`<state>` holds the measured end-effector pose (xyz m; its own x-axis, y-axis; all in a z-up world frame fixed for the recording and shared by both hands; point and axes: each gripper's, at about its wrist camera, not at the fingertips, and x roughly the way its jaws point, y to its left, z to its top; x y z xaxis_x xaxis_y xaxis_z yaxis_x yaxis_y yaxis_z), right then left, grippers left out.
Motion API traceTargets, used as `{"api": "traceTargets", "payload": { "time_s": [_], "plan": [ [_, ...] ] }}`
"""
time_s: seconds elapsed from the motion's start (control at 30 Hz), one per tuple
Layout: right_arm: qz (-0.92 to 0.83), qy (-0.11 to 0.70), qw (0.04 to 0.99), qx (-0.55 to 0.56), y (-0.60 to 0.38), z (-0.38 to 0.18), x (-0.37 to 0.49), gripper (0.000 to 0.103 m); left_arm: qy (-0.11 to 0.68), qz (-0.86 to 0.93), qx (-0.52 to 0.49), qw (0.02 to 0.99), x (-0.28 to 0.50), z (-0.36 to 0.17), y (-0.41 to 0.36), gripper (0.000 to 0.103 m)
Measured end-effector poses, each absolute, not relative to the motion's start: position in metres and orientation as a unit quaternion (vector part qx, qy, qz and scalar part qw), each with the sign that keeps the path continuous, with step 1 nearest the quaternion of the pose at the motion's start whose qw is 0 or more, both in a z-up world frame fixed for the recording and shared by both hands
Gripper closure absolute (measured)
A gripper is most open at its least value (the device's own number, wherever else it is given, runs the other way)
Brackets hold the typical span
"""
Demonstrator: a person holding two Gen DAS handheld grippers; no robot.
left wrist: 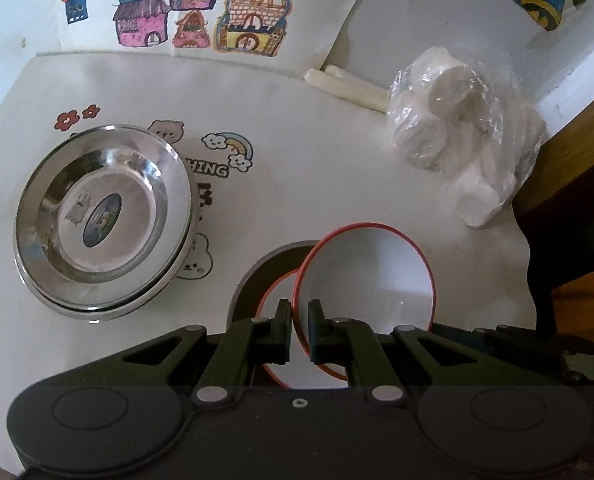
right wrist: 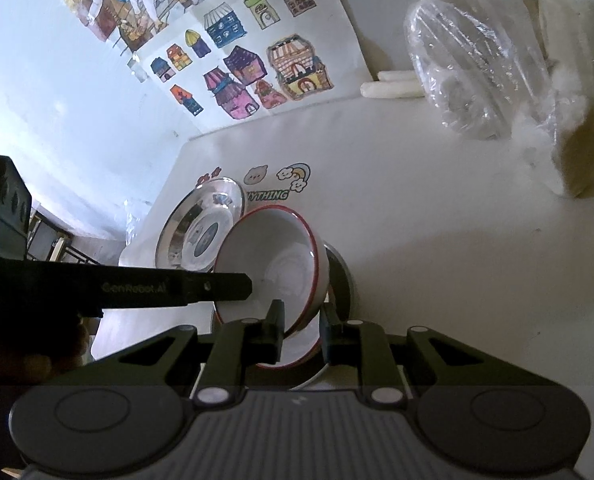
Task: Organize plates and bowls
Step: 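Lower the second white bowl into the first white bowl with both tools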
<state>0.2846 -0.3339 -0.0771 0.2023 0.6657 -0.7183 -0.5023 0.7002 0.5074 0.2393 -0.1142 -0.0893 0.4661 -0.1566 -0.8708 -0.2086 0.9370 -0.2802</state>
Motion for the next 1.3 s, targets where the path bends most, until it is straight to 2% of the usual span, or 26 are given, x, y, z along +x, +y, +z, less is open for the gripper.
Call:
{"api": "traceTargets", "payload": {
  "time_s": [1.3],
  "plan": [
    [0.395,0.550,0.733,0.059,-0.318,-0.091,0.292,0.081,0.561,0.040,-0.173,0.809,0.239,-0.101,-0.109,0.095]
  ]
}}
